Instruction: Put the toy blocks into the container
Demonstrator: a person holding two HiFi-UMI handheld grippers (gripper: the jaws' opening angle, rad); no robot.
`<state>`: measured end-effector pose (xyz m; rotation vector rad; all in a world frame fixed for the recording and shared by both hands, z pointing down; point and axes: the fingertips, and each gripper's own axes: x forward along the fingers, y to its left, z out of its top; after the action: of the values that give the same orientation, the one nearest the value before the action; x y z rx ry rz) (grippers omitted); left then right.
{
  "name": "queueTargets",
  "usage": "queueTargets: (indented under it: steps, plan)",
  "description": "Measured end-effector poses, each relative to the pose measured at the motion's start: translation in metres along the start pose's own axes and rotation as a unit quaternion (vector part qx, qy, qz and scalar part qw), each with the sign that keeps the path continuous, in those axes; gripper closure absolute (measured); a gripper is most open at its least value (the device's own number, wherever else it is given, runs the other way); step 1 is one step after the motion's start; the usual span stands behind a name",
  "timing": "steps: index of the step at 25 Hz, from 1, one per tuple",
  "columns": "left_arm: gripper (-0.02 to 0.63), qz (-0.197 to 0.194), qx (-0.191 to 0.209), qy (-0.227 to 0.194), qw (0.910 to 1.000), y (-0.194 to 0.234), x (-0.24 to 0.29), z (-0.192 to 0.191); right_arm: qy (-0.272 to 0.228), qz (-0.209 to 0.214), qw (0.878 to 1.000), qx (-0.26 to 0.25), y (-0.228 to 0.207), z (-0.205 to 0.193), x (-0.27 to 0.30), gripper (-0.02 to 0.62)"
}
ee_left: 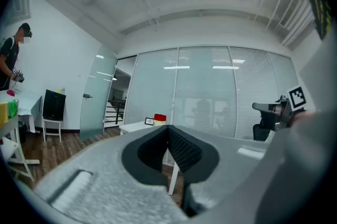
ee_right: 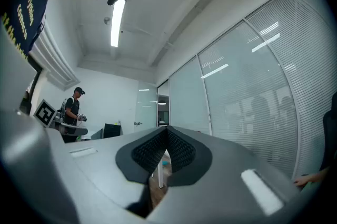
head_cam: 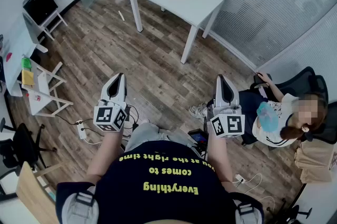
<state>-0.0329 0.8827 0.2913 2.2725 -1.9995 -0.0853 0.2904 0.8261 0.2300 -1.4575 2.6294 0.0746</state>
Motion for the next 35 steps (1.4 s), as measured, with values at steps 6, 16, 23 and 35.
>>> queueTargets:
  steps: [6,16,23,35]
  plan:
    - [0.606,-0.002,-0.001,0.004,1.0,-0.007,0.004,-0.001,0.002,0.007,1.0,0.0,-0.003,0.003,0.003,0.591]
    - [0.607,-0.005,0.003,0.015,0.9999,-0.015,0.015,-0.003,0.0,0.022,0.999,0.024,-0.008,-0.004,0.016,0.591]
    - [0.606,-0.007,-0.002,0.021,0.9998,-0.01,0.042,-0.008,0.0,0.029,0.999,0.024,-0.014,-0.005,0.04,0.591]
    - [0.606,-0.043,-0.017,0.017,0.9988,0.026,0.155,-0.008,0.007,0.007,1.0,0.017,-0.037,-0.023,0.128,0.591]
